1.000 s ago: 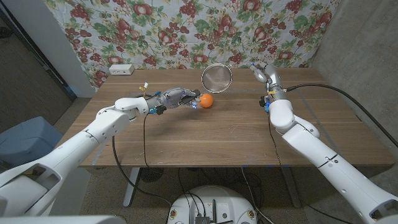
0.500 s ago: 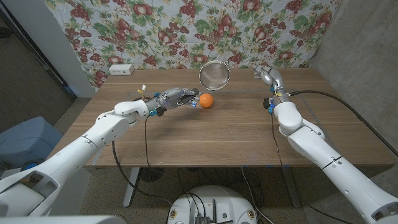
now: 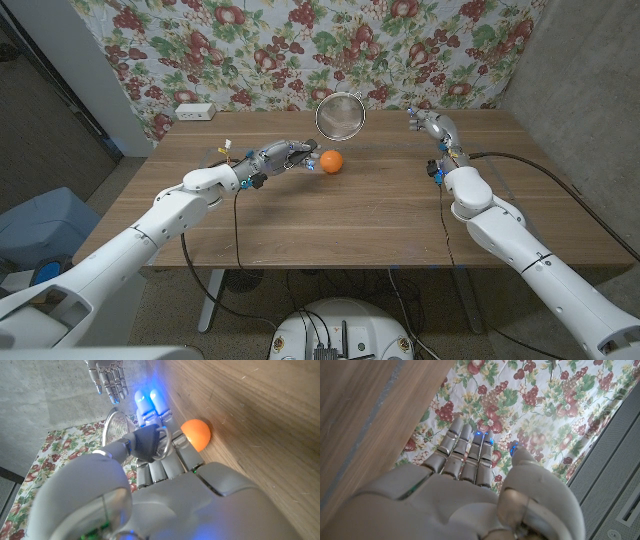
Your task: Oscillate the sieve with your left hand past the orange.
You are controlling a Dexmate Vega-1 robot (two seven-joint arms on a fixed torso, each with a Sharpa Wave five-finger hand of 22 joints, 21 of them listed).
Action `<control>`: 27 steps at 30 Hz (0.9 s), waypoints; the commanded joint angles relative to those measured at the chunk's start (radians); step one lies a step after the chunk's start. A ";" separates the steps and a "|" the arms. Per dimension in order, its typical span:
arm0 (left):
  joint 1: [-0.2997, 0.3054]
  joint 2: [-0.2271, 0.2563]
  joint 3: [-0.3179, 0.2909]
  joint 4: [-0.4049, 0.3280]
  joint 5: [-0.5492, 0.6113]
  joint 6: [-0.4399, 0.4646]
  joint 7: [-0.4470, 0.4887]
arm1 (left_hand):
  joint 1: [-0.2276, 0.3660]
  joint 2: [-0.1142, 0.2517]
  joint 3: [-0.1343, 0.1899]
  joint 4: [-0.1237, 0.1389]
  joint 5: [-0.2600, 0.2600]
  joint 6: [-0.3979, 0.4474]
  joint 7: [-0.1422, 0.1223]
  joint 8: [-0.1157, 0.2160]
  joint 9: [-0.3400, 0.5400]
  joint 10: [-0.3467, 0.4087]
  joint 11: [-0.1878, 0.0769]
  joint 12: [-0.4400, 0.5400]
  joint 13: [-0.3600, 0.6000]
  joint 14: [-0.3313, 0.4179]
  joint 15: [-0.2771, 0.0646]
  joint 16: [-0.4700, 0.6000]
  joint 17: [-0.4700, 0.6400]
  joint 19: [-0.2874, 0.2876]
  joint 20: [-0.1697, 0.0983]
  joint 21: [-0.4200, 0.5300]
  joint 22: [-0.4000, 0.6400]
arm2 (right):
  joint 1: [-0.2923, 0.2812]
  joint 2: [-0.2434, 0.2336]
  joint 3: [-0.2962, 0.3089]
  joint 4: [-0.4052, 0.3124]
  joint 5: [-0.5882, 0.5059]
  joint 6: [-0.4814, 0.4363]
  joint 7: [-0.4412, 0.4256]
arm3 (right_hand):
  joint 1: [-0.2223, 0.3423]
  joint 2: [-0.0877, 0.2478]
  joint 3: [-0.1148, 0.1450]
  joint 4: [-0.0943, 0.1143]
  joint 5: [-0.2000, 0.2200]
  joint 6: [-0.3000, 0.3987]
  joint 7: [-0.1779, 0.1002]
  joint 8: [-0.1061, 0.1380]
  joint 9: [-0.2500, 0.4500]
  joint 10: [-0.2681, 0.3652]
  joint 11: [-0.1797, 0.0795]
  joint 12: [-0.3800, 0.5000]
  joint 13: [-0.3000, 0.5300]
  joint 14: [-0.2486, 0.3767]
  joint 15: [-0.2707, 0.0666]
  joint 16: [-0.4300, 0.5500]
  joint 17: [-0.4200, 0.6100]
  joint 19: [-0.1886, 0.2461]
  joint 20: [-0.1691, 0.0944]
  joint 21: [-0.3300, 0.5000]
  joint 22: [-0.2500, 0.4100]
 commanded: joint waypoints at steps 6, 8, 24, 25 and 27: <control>0.077 -0.023 -0.042 -0.036 -0.025 -0.044 0.068 | 0.036 0.042 0.020 0.014 0.002 0.087 0.088 0.006 0.006 0.034 -0.027 -0.001 0.001 0.067 -0.060 0.000 0.000 0.004 -0.019 0.008 0.005 | -0.001 0.013 0.010 0.066 0.166 0.112 0.089 | 0.001 -0.002 0.010 -0.015 0.012 0.003 0.012 -0.008 0.002 -0.001 0.017 -0.014 -0.005 0.000 0.002 -0.007 -0.018 0.010 0.005 0.002 0.003; 0.085 -0.025 -0.047 -0.041 -0.027 -0.050 0.078 | 0.036 0.042 0.020 0.014 0.002 0.087 0.088 0.005 0.007 0.035 -0.024 -0.002 0.001 0.067 -0.060 0.000 0.000 0.005 -0.018 0.009 0.005 | -0.001 0.015 0.010 0.073 0.178 0.120 0.097 | 0.000 -0.003 0.012 -0.017 0.014 0.001 0.013 -0.009 0.001 -0.003 0.021 -0.016 -0.007 -0.003 0.004 -0.010 -0.023 0.010 0.005 0.002 0.002; 0.120 -0.046 -0.067 -0.059 -0.062 -0.051 0.139 | 0.036 0.042 0.020 0.013 0.001 0.090 0.088 0.004 0.012 0.038 -0.025 -0.003 0.000 0.070 -0.060 -0.001 -0.001 0.004 -0.019 0.016 0.005 | 0.011 0.020 0.008 0.130 0.265 0.163 0.172 | -0.039 -0.004 0.017 -0.018 0.026 -0.048 0.026 -0.038 -0.006 -0.052 0.032 -0.049 -0.040 -0.080 0.017 -0.050 -0.076 -0.017 0.000 -0.018 -0.005; 0.123 -0.049 -0.069 -0.059 -0.065 -0.052 0.144 | 0.036 0.042 0.020 0.013 0.001 0.090 0.088 0.004 0.013 0.038 -0.024 -0.004 0.000 0.071 -0.060 -0.001 -0.001 0.003 -0.019 0.017 0.005 | 0.012 0.019 0.007 0.133 0.265 0.166 0.175 | -0.045 -0.004 0.017 -0.017 0.026 -0.053 0.029 -0.040 -0.008 -0.055 0.040 -0.051 -0.044 -0.092 0.015 -0.054 -0.082 -0.021 -0.002 -0.021 -0.005; 0.127 -0.050 -0.071 -0.063 -0.068 -0.049 0.154 | 0.036 0.042 0.020 0.013 0.000 0.091 0.088 0.004 0.013 0.039 -0.023 -0.004 0.000 0.071 -0.060 -0.001 -0.001 0.004 -0.019 0.019 0.005 | 0.013 0.023 0.008 0.137 0.273 0.169 0.175 | -0.051 -0.002 0.017 -0.015 0.026 -0.059 0.028 -0.043 -0.009 -0.062 0.041 -0.053 -0.048 -0.100 0.015 -0.056 -0.088 -0.030 -0.003 -0.026 -0.006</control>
